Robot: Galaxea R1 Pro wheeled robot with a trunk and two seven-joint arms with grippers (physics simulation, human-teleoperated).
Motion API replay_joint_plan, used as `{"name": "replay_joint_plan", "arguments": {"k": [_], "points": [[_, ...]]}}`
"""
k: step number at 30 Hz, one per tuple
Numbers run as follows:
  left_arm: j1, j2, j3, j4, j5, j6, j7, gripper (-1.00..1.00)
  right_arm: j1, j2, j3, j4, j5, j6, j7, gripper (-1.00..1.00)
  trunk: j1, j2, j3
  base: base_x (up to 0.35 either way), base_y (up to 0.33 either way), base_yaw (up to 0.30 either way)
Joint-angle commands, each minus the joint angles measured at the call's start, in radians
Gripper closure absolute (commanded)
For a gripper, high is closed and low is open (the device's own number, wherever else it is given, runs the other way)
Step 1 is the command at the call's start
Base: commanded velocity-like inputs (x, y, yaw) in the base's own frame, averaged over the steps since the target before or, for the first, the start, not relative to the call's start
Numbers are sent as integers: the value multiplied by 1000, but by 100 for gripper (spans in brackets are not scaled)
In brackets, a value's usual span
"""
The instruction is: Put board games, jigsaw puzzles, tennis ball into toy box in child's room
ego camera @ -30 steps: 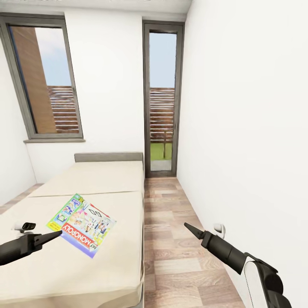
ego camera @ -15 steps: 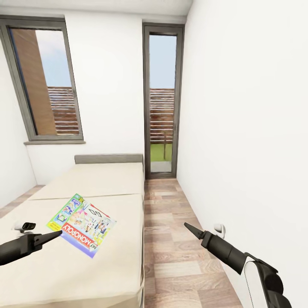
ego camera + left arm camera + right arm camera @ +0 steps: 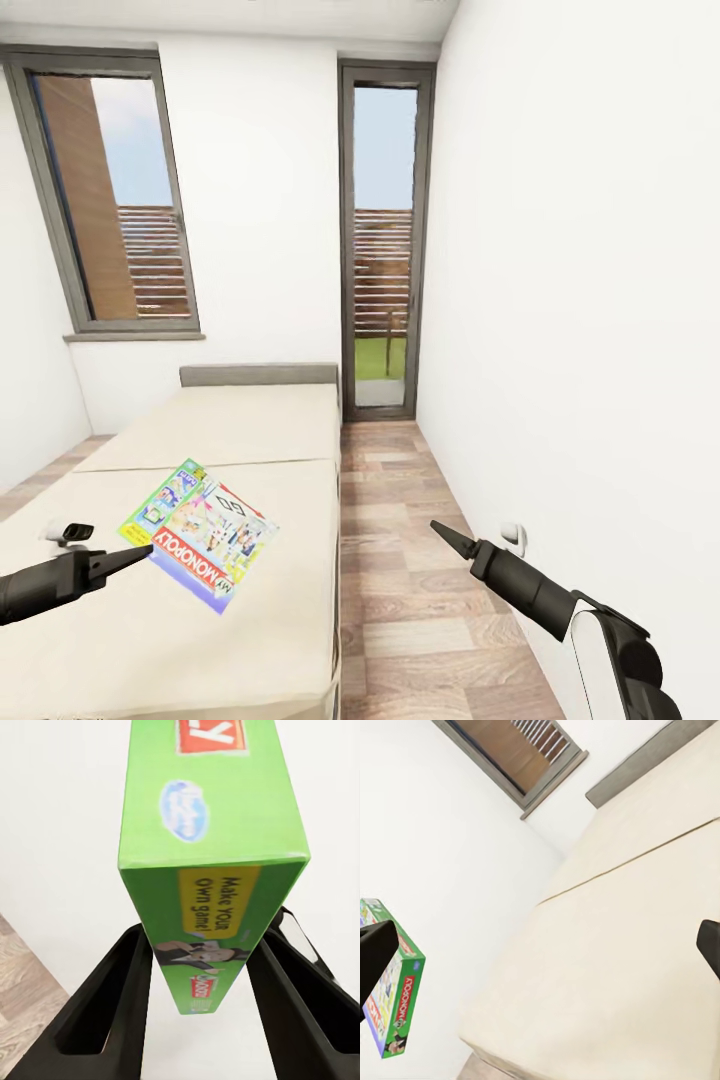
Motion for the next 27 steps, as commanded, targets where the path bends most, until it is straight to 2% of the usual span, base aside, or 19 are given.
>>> {"name": "replay_joint_plan", "arguments": {"k": [1, 7, 17, 27], "points": [[-1, 0, -1, 0, -1, 10, -4, 100, -1, 1, -2, 0, 0, 5, 3, -100, -4, 7, 3, 0, 0, 180], [-1, 1, -2, 0, -1, 11, -4, 100, -1, 1, -2, -1, -1, 6, 3, -100, -27, 49, 26, -59, 0, 178], [-1, 1, -2, 0, -1, 11, -4, 100, -1, 1, -1, 0, -1, 4, 4, -100, -65, 119, 58, -7, 0, 35], [-1, 1, -2, 0, -1, 11, -4, 100, -1, 1, -1, 0, -1, 4, 2, -100, -104, 189, 98, 0, 0, 212]]}}
